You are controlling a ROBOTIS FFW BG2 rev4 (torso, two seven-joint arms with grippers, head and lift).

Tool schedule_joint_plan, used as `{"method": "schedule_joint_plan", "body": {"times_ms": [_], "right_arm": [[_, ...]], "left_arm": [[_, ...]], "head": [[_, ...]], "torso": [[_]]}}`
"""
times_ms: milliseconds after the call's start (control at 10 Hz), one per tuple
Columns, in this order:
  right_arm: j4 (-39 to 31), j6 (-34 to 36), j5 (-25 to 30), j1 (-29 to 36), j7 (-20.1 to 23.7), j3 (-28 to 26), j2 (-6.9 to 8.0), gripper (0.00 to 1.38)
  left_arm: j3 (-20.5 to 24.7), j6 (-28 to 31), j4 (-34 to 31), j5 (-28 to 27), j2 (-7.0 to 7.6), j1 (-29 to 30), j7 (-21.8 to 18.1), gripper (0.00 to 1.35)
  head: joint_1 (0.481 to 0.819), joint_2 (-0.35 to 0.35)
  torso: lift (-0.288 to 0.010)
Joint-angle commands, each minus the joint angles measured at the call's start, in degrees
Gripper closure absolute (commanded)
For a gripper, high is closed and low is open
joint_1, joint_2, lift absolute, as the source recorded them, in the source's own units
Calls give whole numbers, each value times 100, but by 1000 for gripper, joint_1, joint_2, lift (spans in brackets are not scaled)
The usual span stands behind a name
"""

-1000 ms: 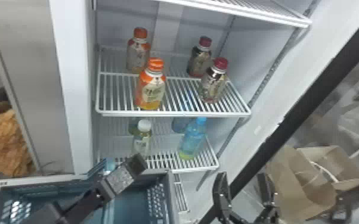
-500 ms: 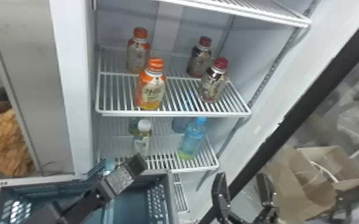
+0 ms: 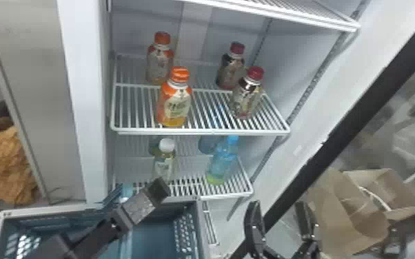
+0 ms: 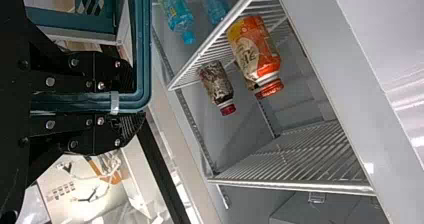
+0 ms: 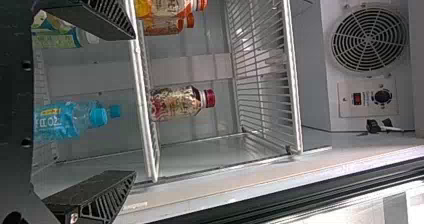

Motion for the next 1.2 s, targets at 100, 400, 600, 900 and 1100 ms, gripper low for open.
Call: {"method": "schedule_joint_plan", "body": {"times_ms": [100,400,600,900,1100], "right_arm": [[11,0,-8,-14,3,0,-1,78],[11,0,-20,-14,-6,0,8,75],[25,0,-20,-14,3,0,8,75],[39,0,-43,-14,3,0,8,75],[53,0,-43,-42,3,11,8,76]], "left_arm": [[11,-74,129,25,-41,-9,-133,756],[11,-74,242,25,-49,-51,-265,562],[23,-74,242,14,-58,-65,-274,593],[34,-32,242,-9,-49,-65,-292,595],[34,24,242,-20,-49,-93,-300,593]], "head": [[695,-350],[695,-350],[695,-350],[695,-350],[695,-350]], "torso": [[-69],[-69],[-69],[-69],[-69]]}}
